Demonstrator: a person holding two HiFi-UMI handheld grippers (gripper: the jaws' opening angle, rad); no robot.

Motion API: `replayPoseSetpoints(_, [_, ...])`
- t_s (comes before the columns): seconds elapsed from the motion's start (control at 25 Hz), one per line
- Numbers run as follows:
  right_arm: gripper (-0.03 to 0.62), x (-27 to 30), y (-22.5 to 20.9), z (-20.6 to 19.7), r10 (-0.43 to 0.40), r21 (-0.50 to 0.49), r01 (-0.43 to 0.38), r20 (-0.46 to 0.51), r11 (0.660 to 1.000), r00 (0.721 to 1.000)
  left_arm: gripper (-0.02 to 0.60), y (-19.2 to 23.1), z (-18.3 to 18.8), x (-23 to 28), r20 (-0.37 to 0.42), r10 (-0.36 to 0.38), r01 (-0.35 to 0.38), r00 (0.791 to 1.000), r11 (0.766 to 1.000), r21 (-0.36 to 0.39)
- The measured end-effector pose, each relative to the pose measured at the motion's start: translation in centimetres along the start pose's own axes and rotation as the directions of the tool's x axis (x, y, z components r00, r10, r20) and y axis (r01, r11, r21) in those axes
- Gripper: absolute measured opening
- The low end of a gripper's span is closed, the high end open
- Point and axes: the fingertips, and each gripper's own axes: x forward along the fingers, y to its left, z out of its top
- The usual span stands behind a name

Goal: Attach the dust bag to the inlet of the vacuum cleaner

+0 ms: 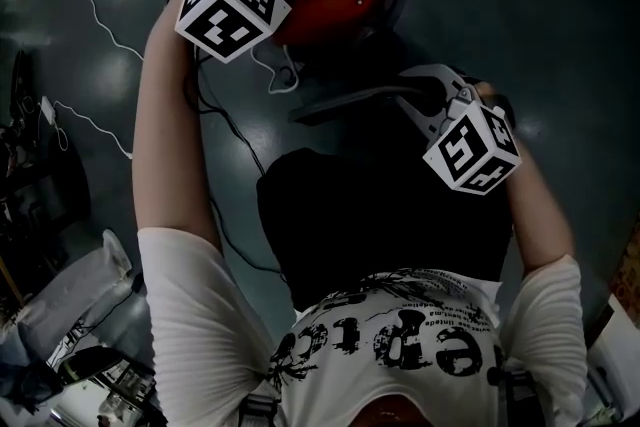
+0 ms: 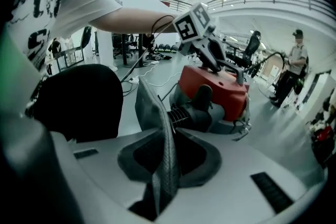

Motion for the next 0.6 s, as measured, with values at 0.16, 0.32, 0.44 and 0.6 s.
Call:
replayPoseSetpoints(0.16, [0.044, -0.2, -0.6, -0.6, 0.006, 0.112, -0.008, 0.015, 0.994, 1.000, 0.132, -0.1, 0.3, 0.1, 0.025, 0.003, -0.003, 1.000, 1.000, -0.007])
replayPoseSetpoints(0.32, [0.048, -0.1, -0.7, 0.3, -0.036, 0.085, 0.036, 0.008, 0.996, 0.999, 0.132, 0.1, 0.3, -0.1, 0.044, 0.012, -0.011, 0.999, 1.000, -0.021])
replayPoseSetpoints(0.44, [0.051, 0.1, -1.2, 0.7, -0.053, 0.042, 0.053, -0.001, 0.998, 0.999, 0.132, 0.1, 0.4, 0.1, 0.043, 0.009, -0.009, 0.999, 1.000, -0.015])
replayPoseSetpoints(0.6, [0.058, 0.4, -1.9, 1.0, -0.070, 0.033, 0.070, -0.010, 0.997, 0.998, 0.132, 0.0, 0.3, -0.1, 0.054, 0.004, -0.004, 0.999, 1.000, -0.014])
